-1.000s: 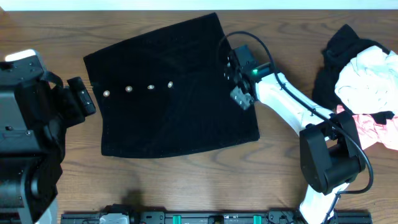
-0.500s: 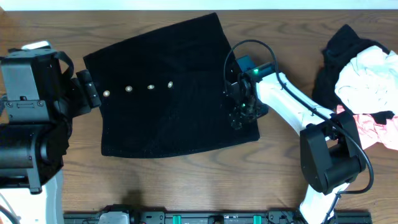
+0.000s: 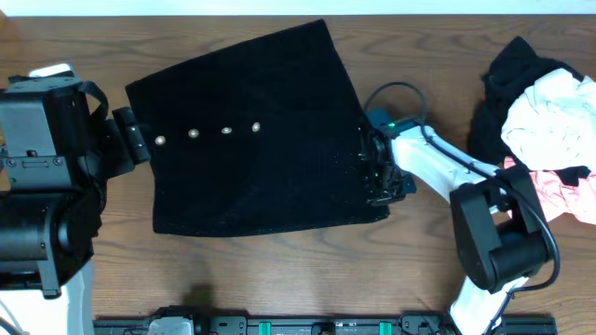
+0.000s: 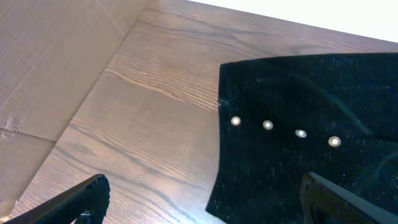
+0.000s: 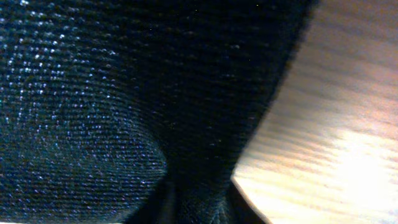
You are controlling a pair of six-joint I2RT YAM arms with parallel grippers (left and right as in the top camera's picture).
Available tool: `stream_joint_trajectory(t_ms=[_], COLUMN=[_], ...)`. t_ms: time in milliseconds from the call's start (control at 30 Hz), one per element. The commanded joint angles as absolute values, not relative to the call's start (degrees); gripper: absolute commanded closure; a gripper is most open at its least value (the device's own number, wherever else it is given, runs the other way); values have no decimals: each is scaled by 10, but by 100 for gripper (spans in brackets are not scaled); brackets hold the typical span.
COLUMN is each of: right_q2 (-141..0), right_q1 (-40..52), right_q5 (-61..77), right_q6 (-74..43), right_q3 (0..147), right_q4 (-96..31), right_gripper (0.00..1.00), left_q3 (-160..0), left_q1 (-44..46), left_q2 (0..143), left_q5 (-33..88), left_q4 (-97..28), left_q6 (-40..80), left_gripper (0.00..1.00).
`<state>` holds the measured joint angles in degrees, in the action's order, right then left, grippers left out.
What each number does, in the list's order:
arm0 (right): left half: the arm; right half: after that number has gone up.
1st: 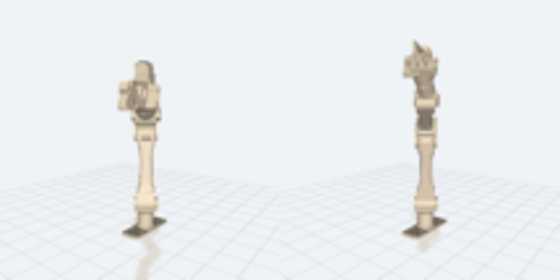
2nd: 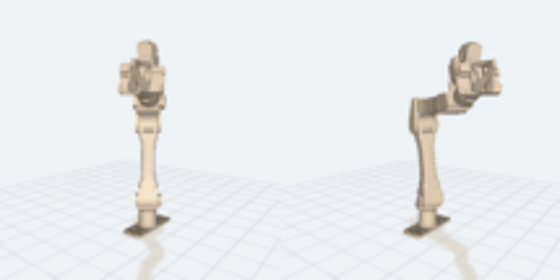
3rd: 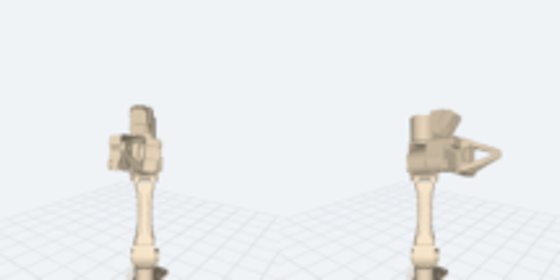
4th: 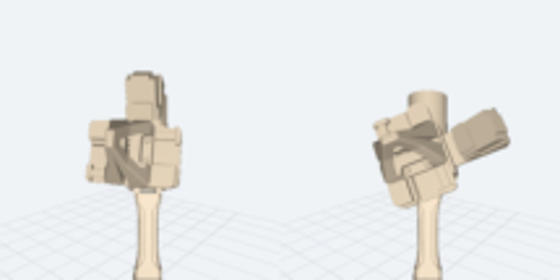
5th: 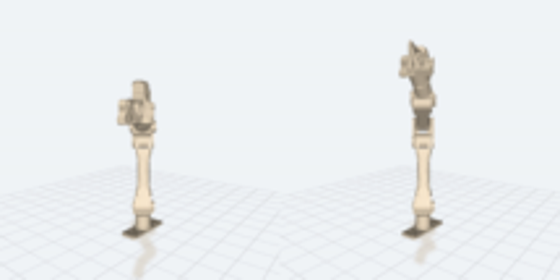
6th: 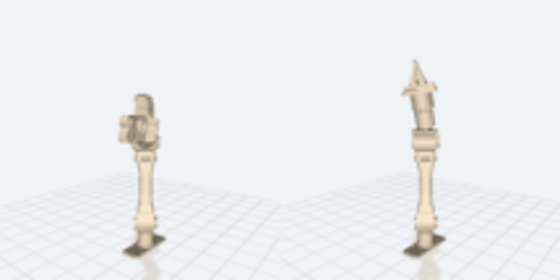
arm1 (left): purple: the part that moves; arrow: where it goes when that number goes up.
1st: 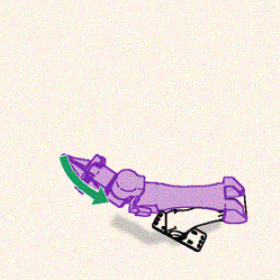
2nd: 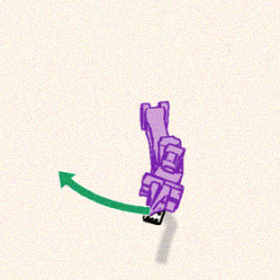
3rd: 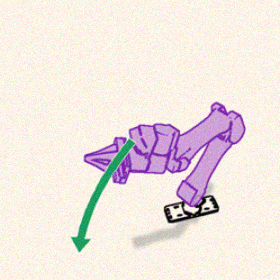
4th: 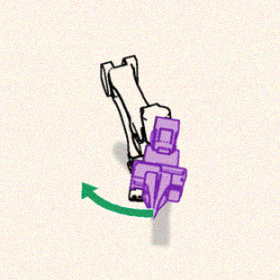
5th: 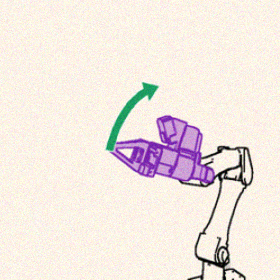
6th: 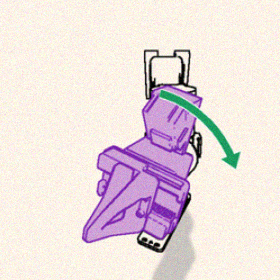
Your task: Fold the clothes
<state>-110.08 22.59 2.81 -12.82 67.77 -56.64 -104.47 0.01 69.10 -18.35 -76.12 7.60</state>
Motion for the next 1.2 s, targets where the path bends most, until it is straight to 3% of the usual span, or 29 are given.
stream_joint_trajectory(t_ms=[0,67,600,900,1033,1167], right_q2=[-1107,-1107,-1074,-980,-922,-870], right_q1=[195,178,87,86,86,86], right_q5=[-59,-71,-73,-46,-23,-23], right_q6=[-196,-219,-298,-227,-182,-184], right_q3=[644,635,628,628,629,629], right_q4=[-581,-592,-641,-569,-547,-546], right_gripper=[94,99,99,98,89,47], left_q3=[-1043,-1043,-1043,-1039,-1036,-1036], left_q1=[-2,-2,-2,-2,-2,-2], left_q2=[687,687,687,701,696,654], left_q5=[-184,-184,-159,-135,-151,-186], left_q4=[-763,-763,-763,-772,-814,-860], left_q6=[83,83,83,92,104,121], left_gripper=[2,2,2,2,2,2])
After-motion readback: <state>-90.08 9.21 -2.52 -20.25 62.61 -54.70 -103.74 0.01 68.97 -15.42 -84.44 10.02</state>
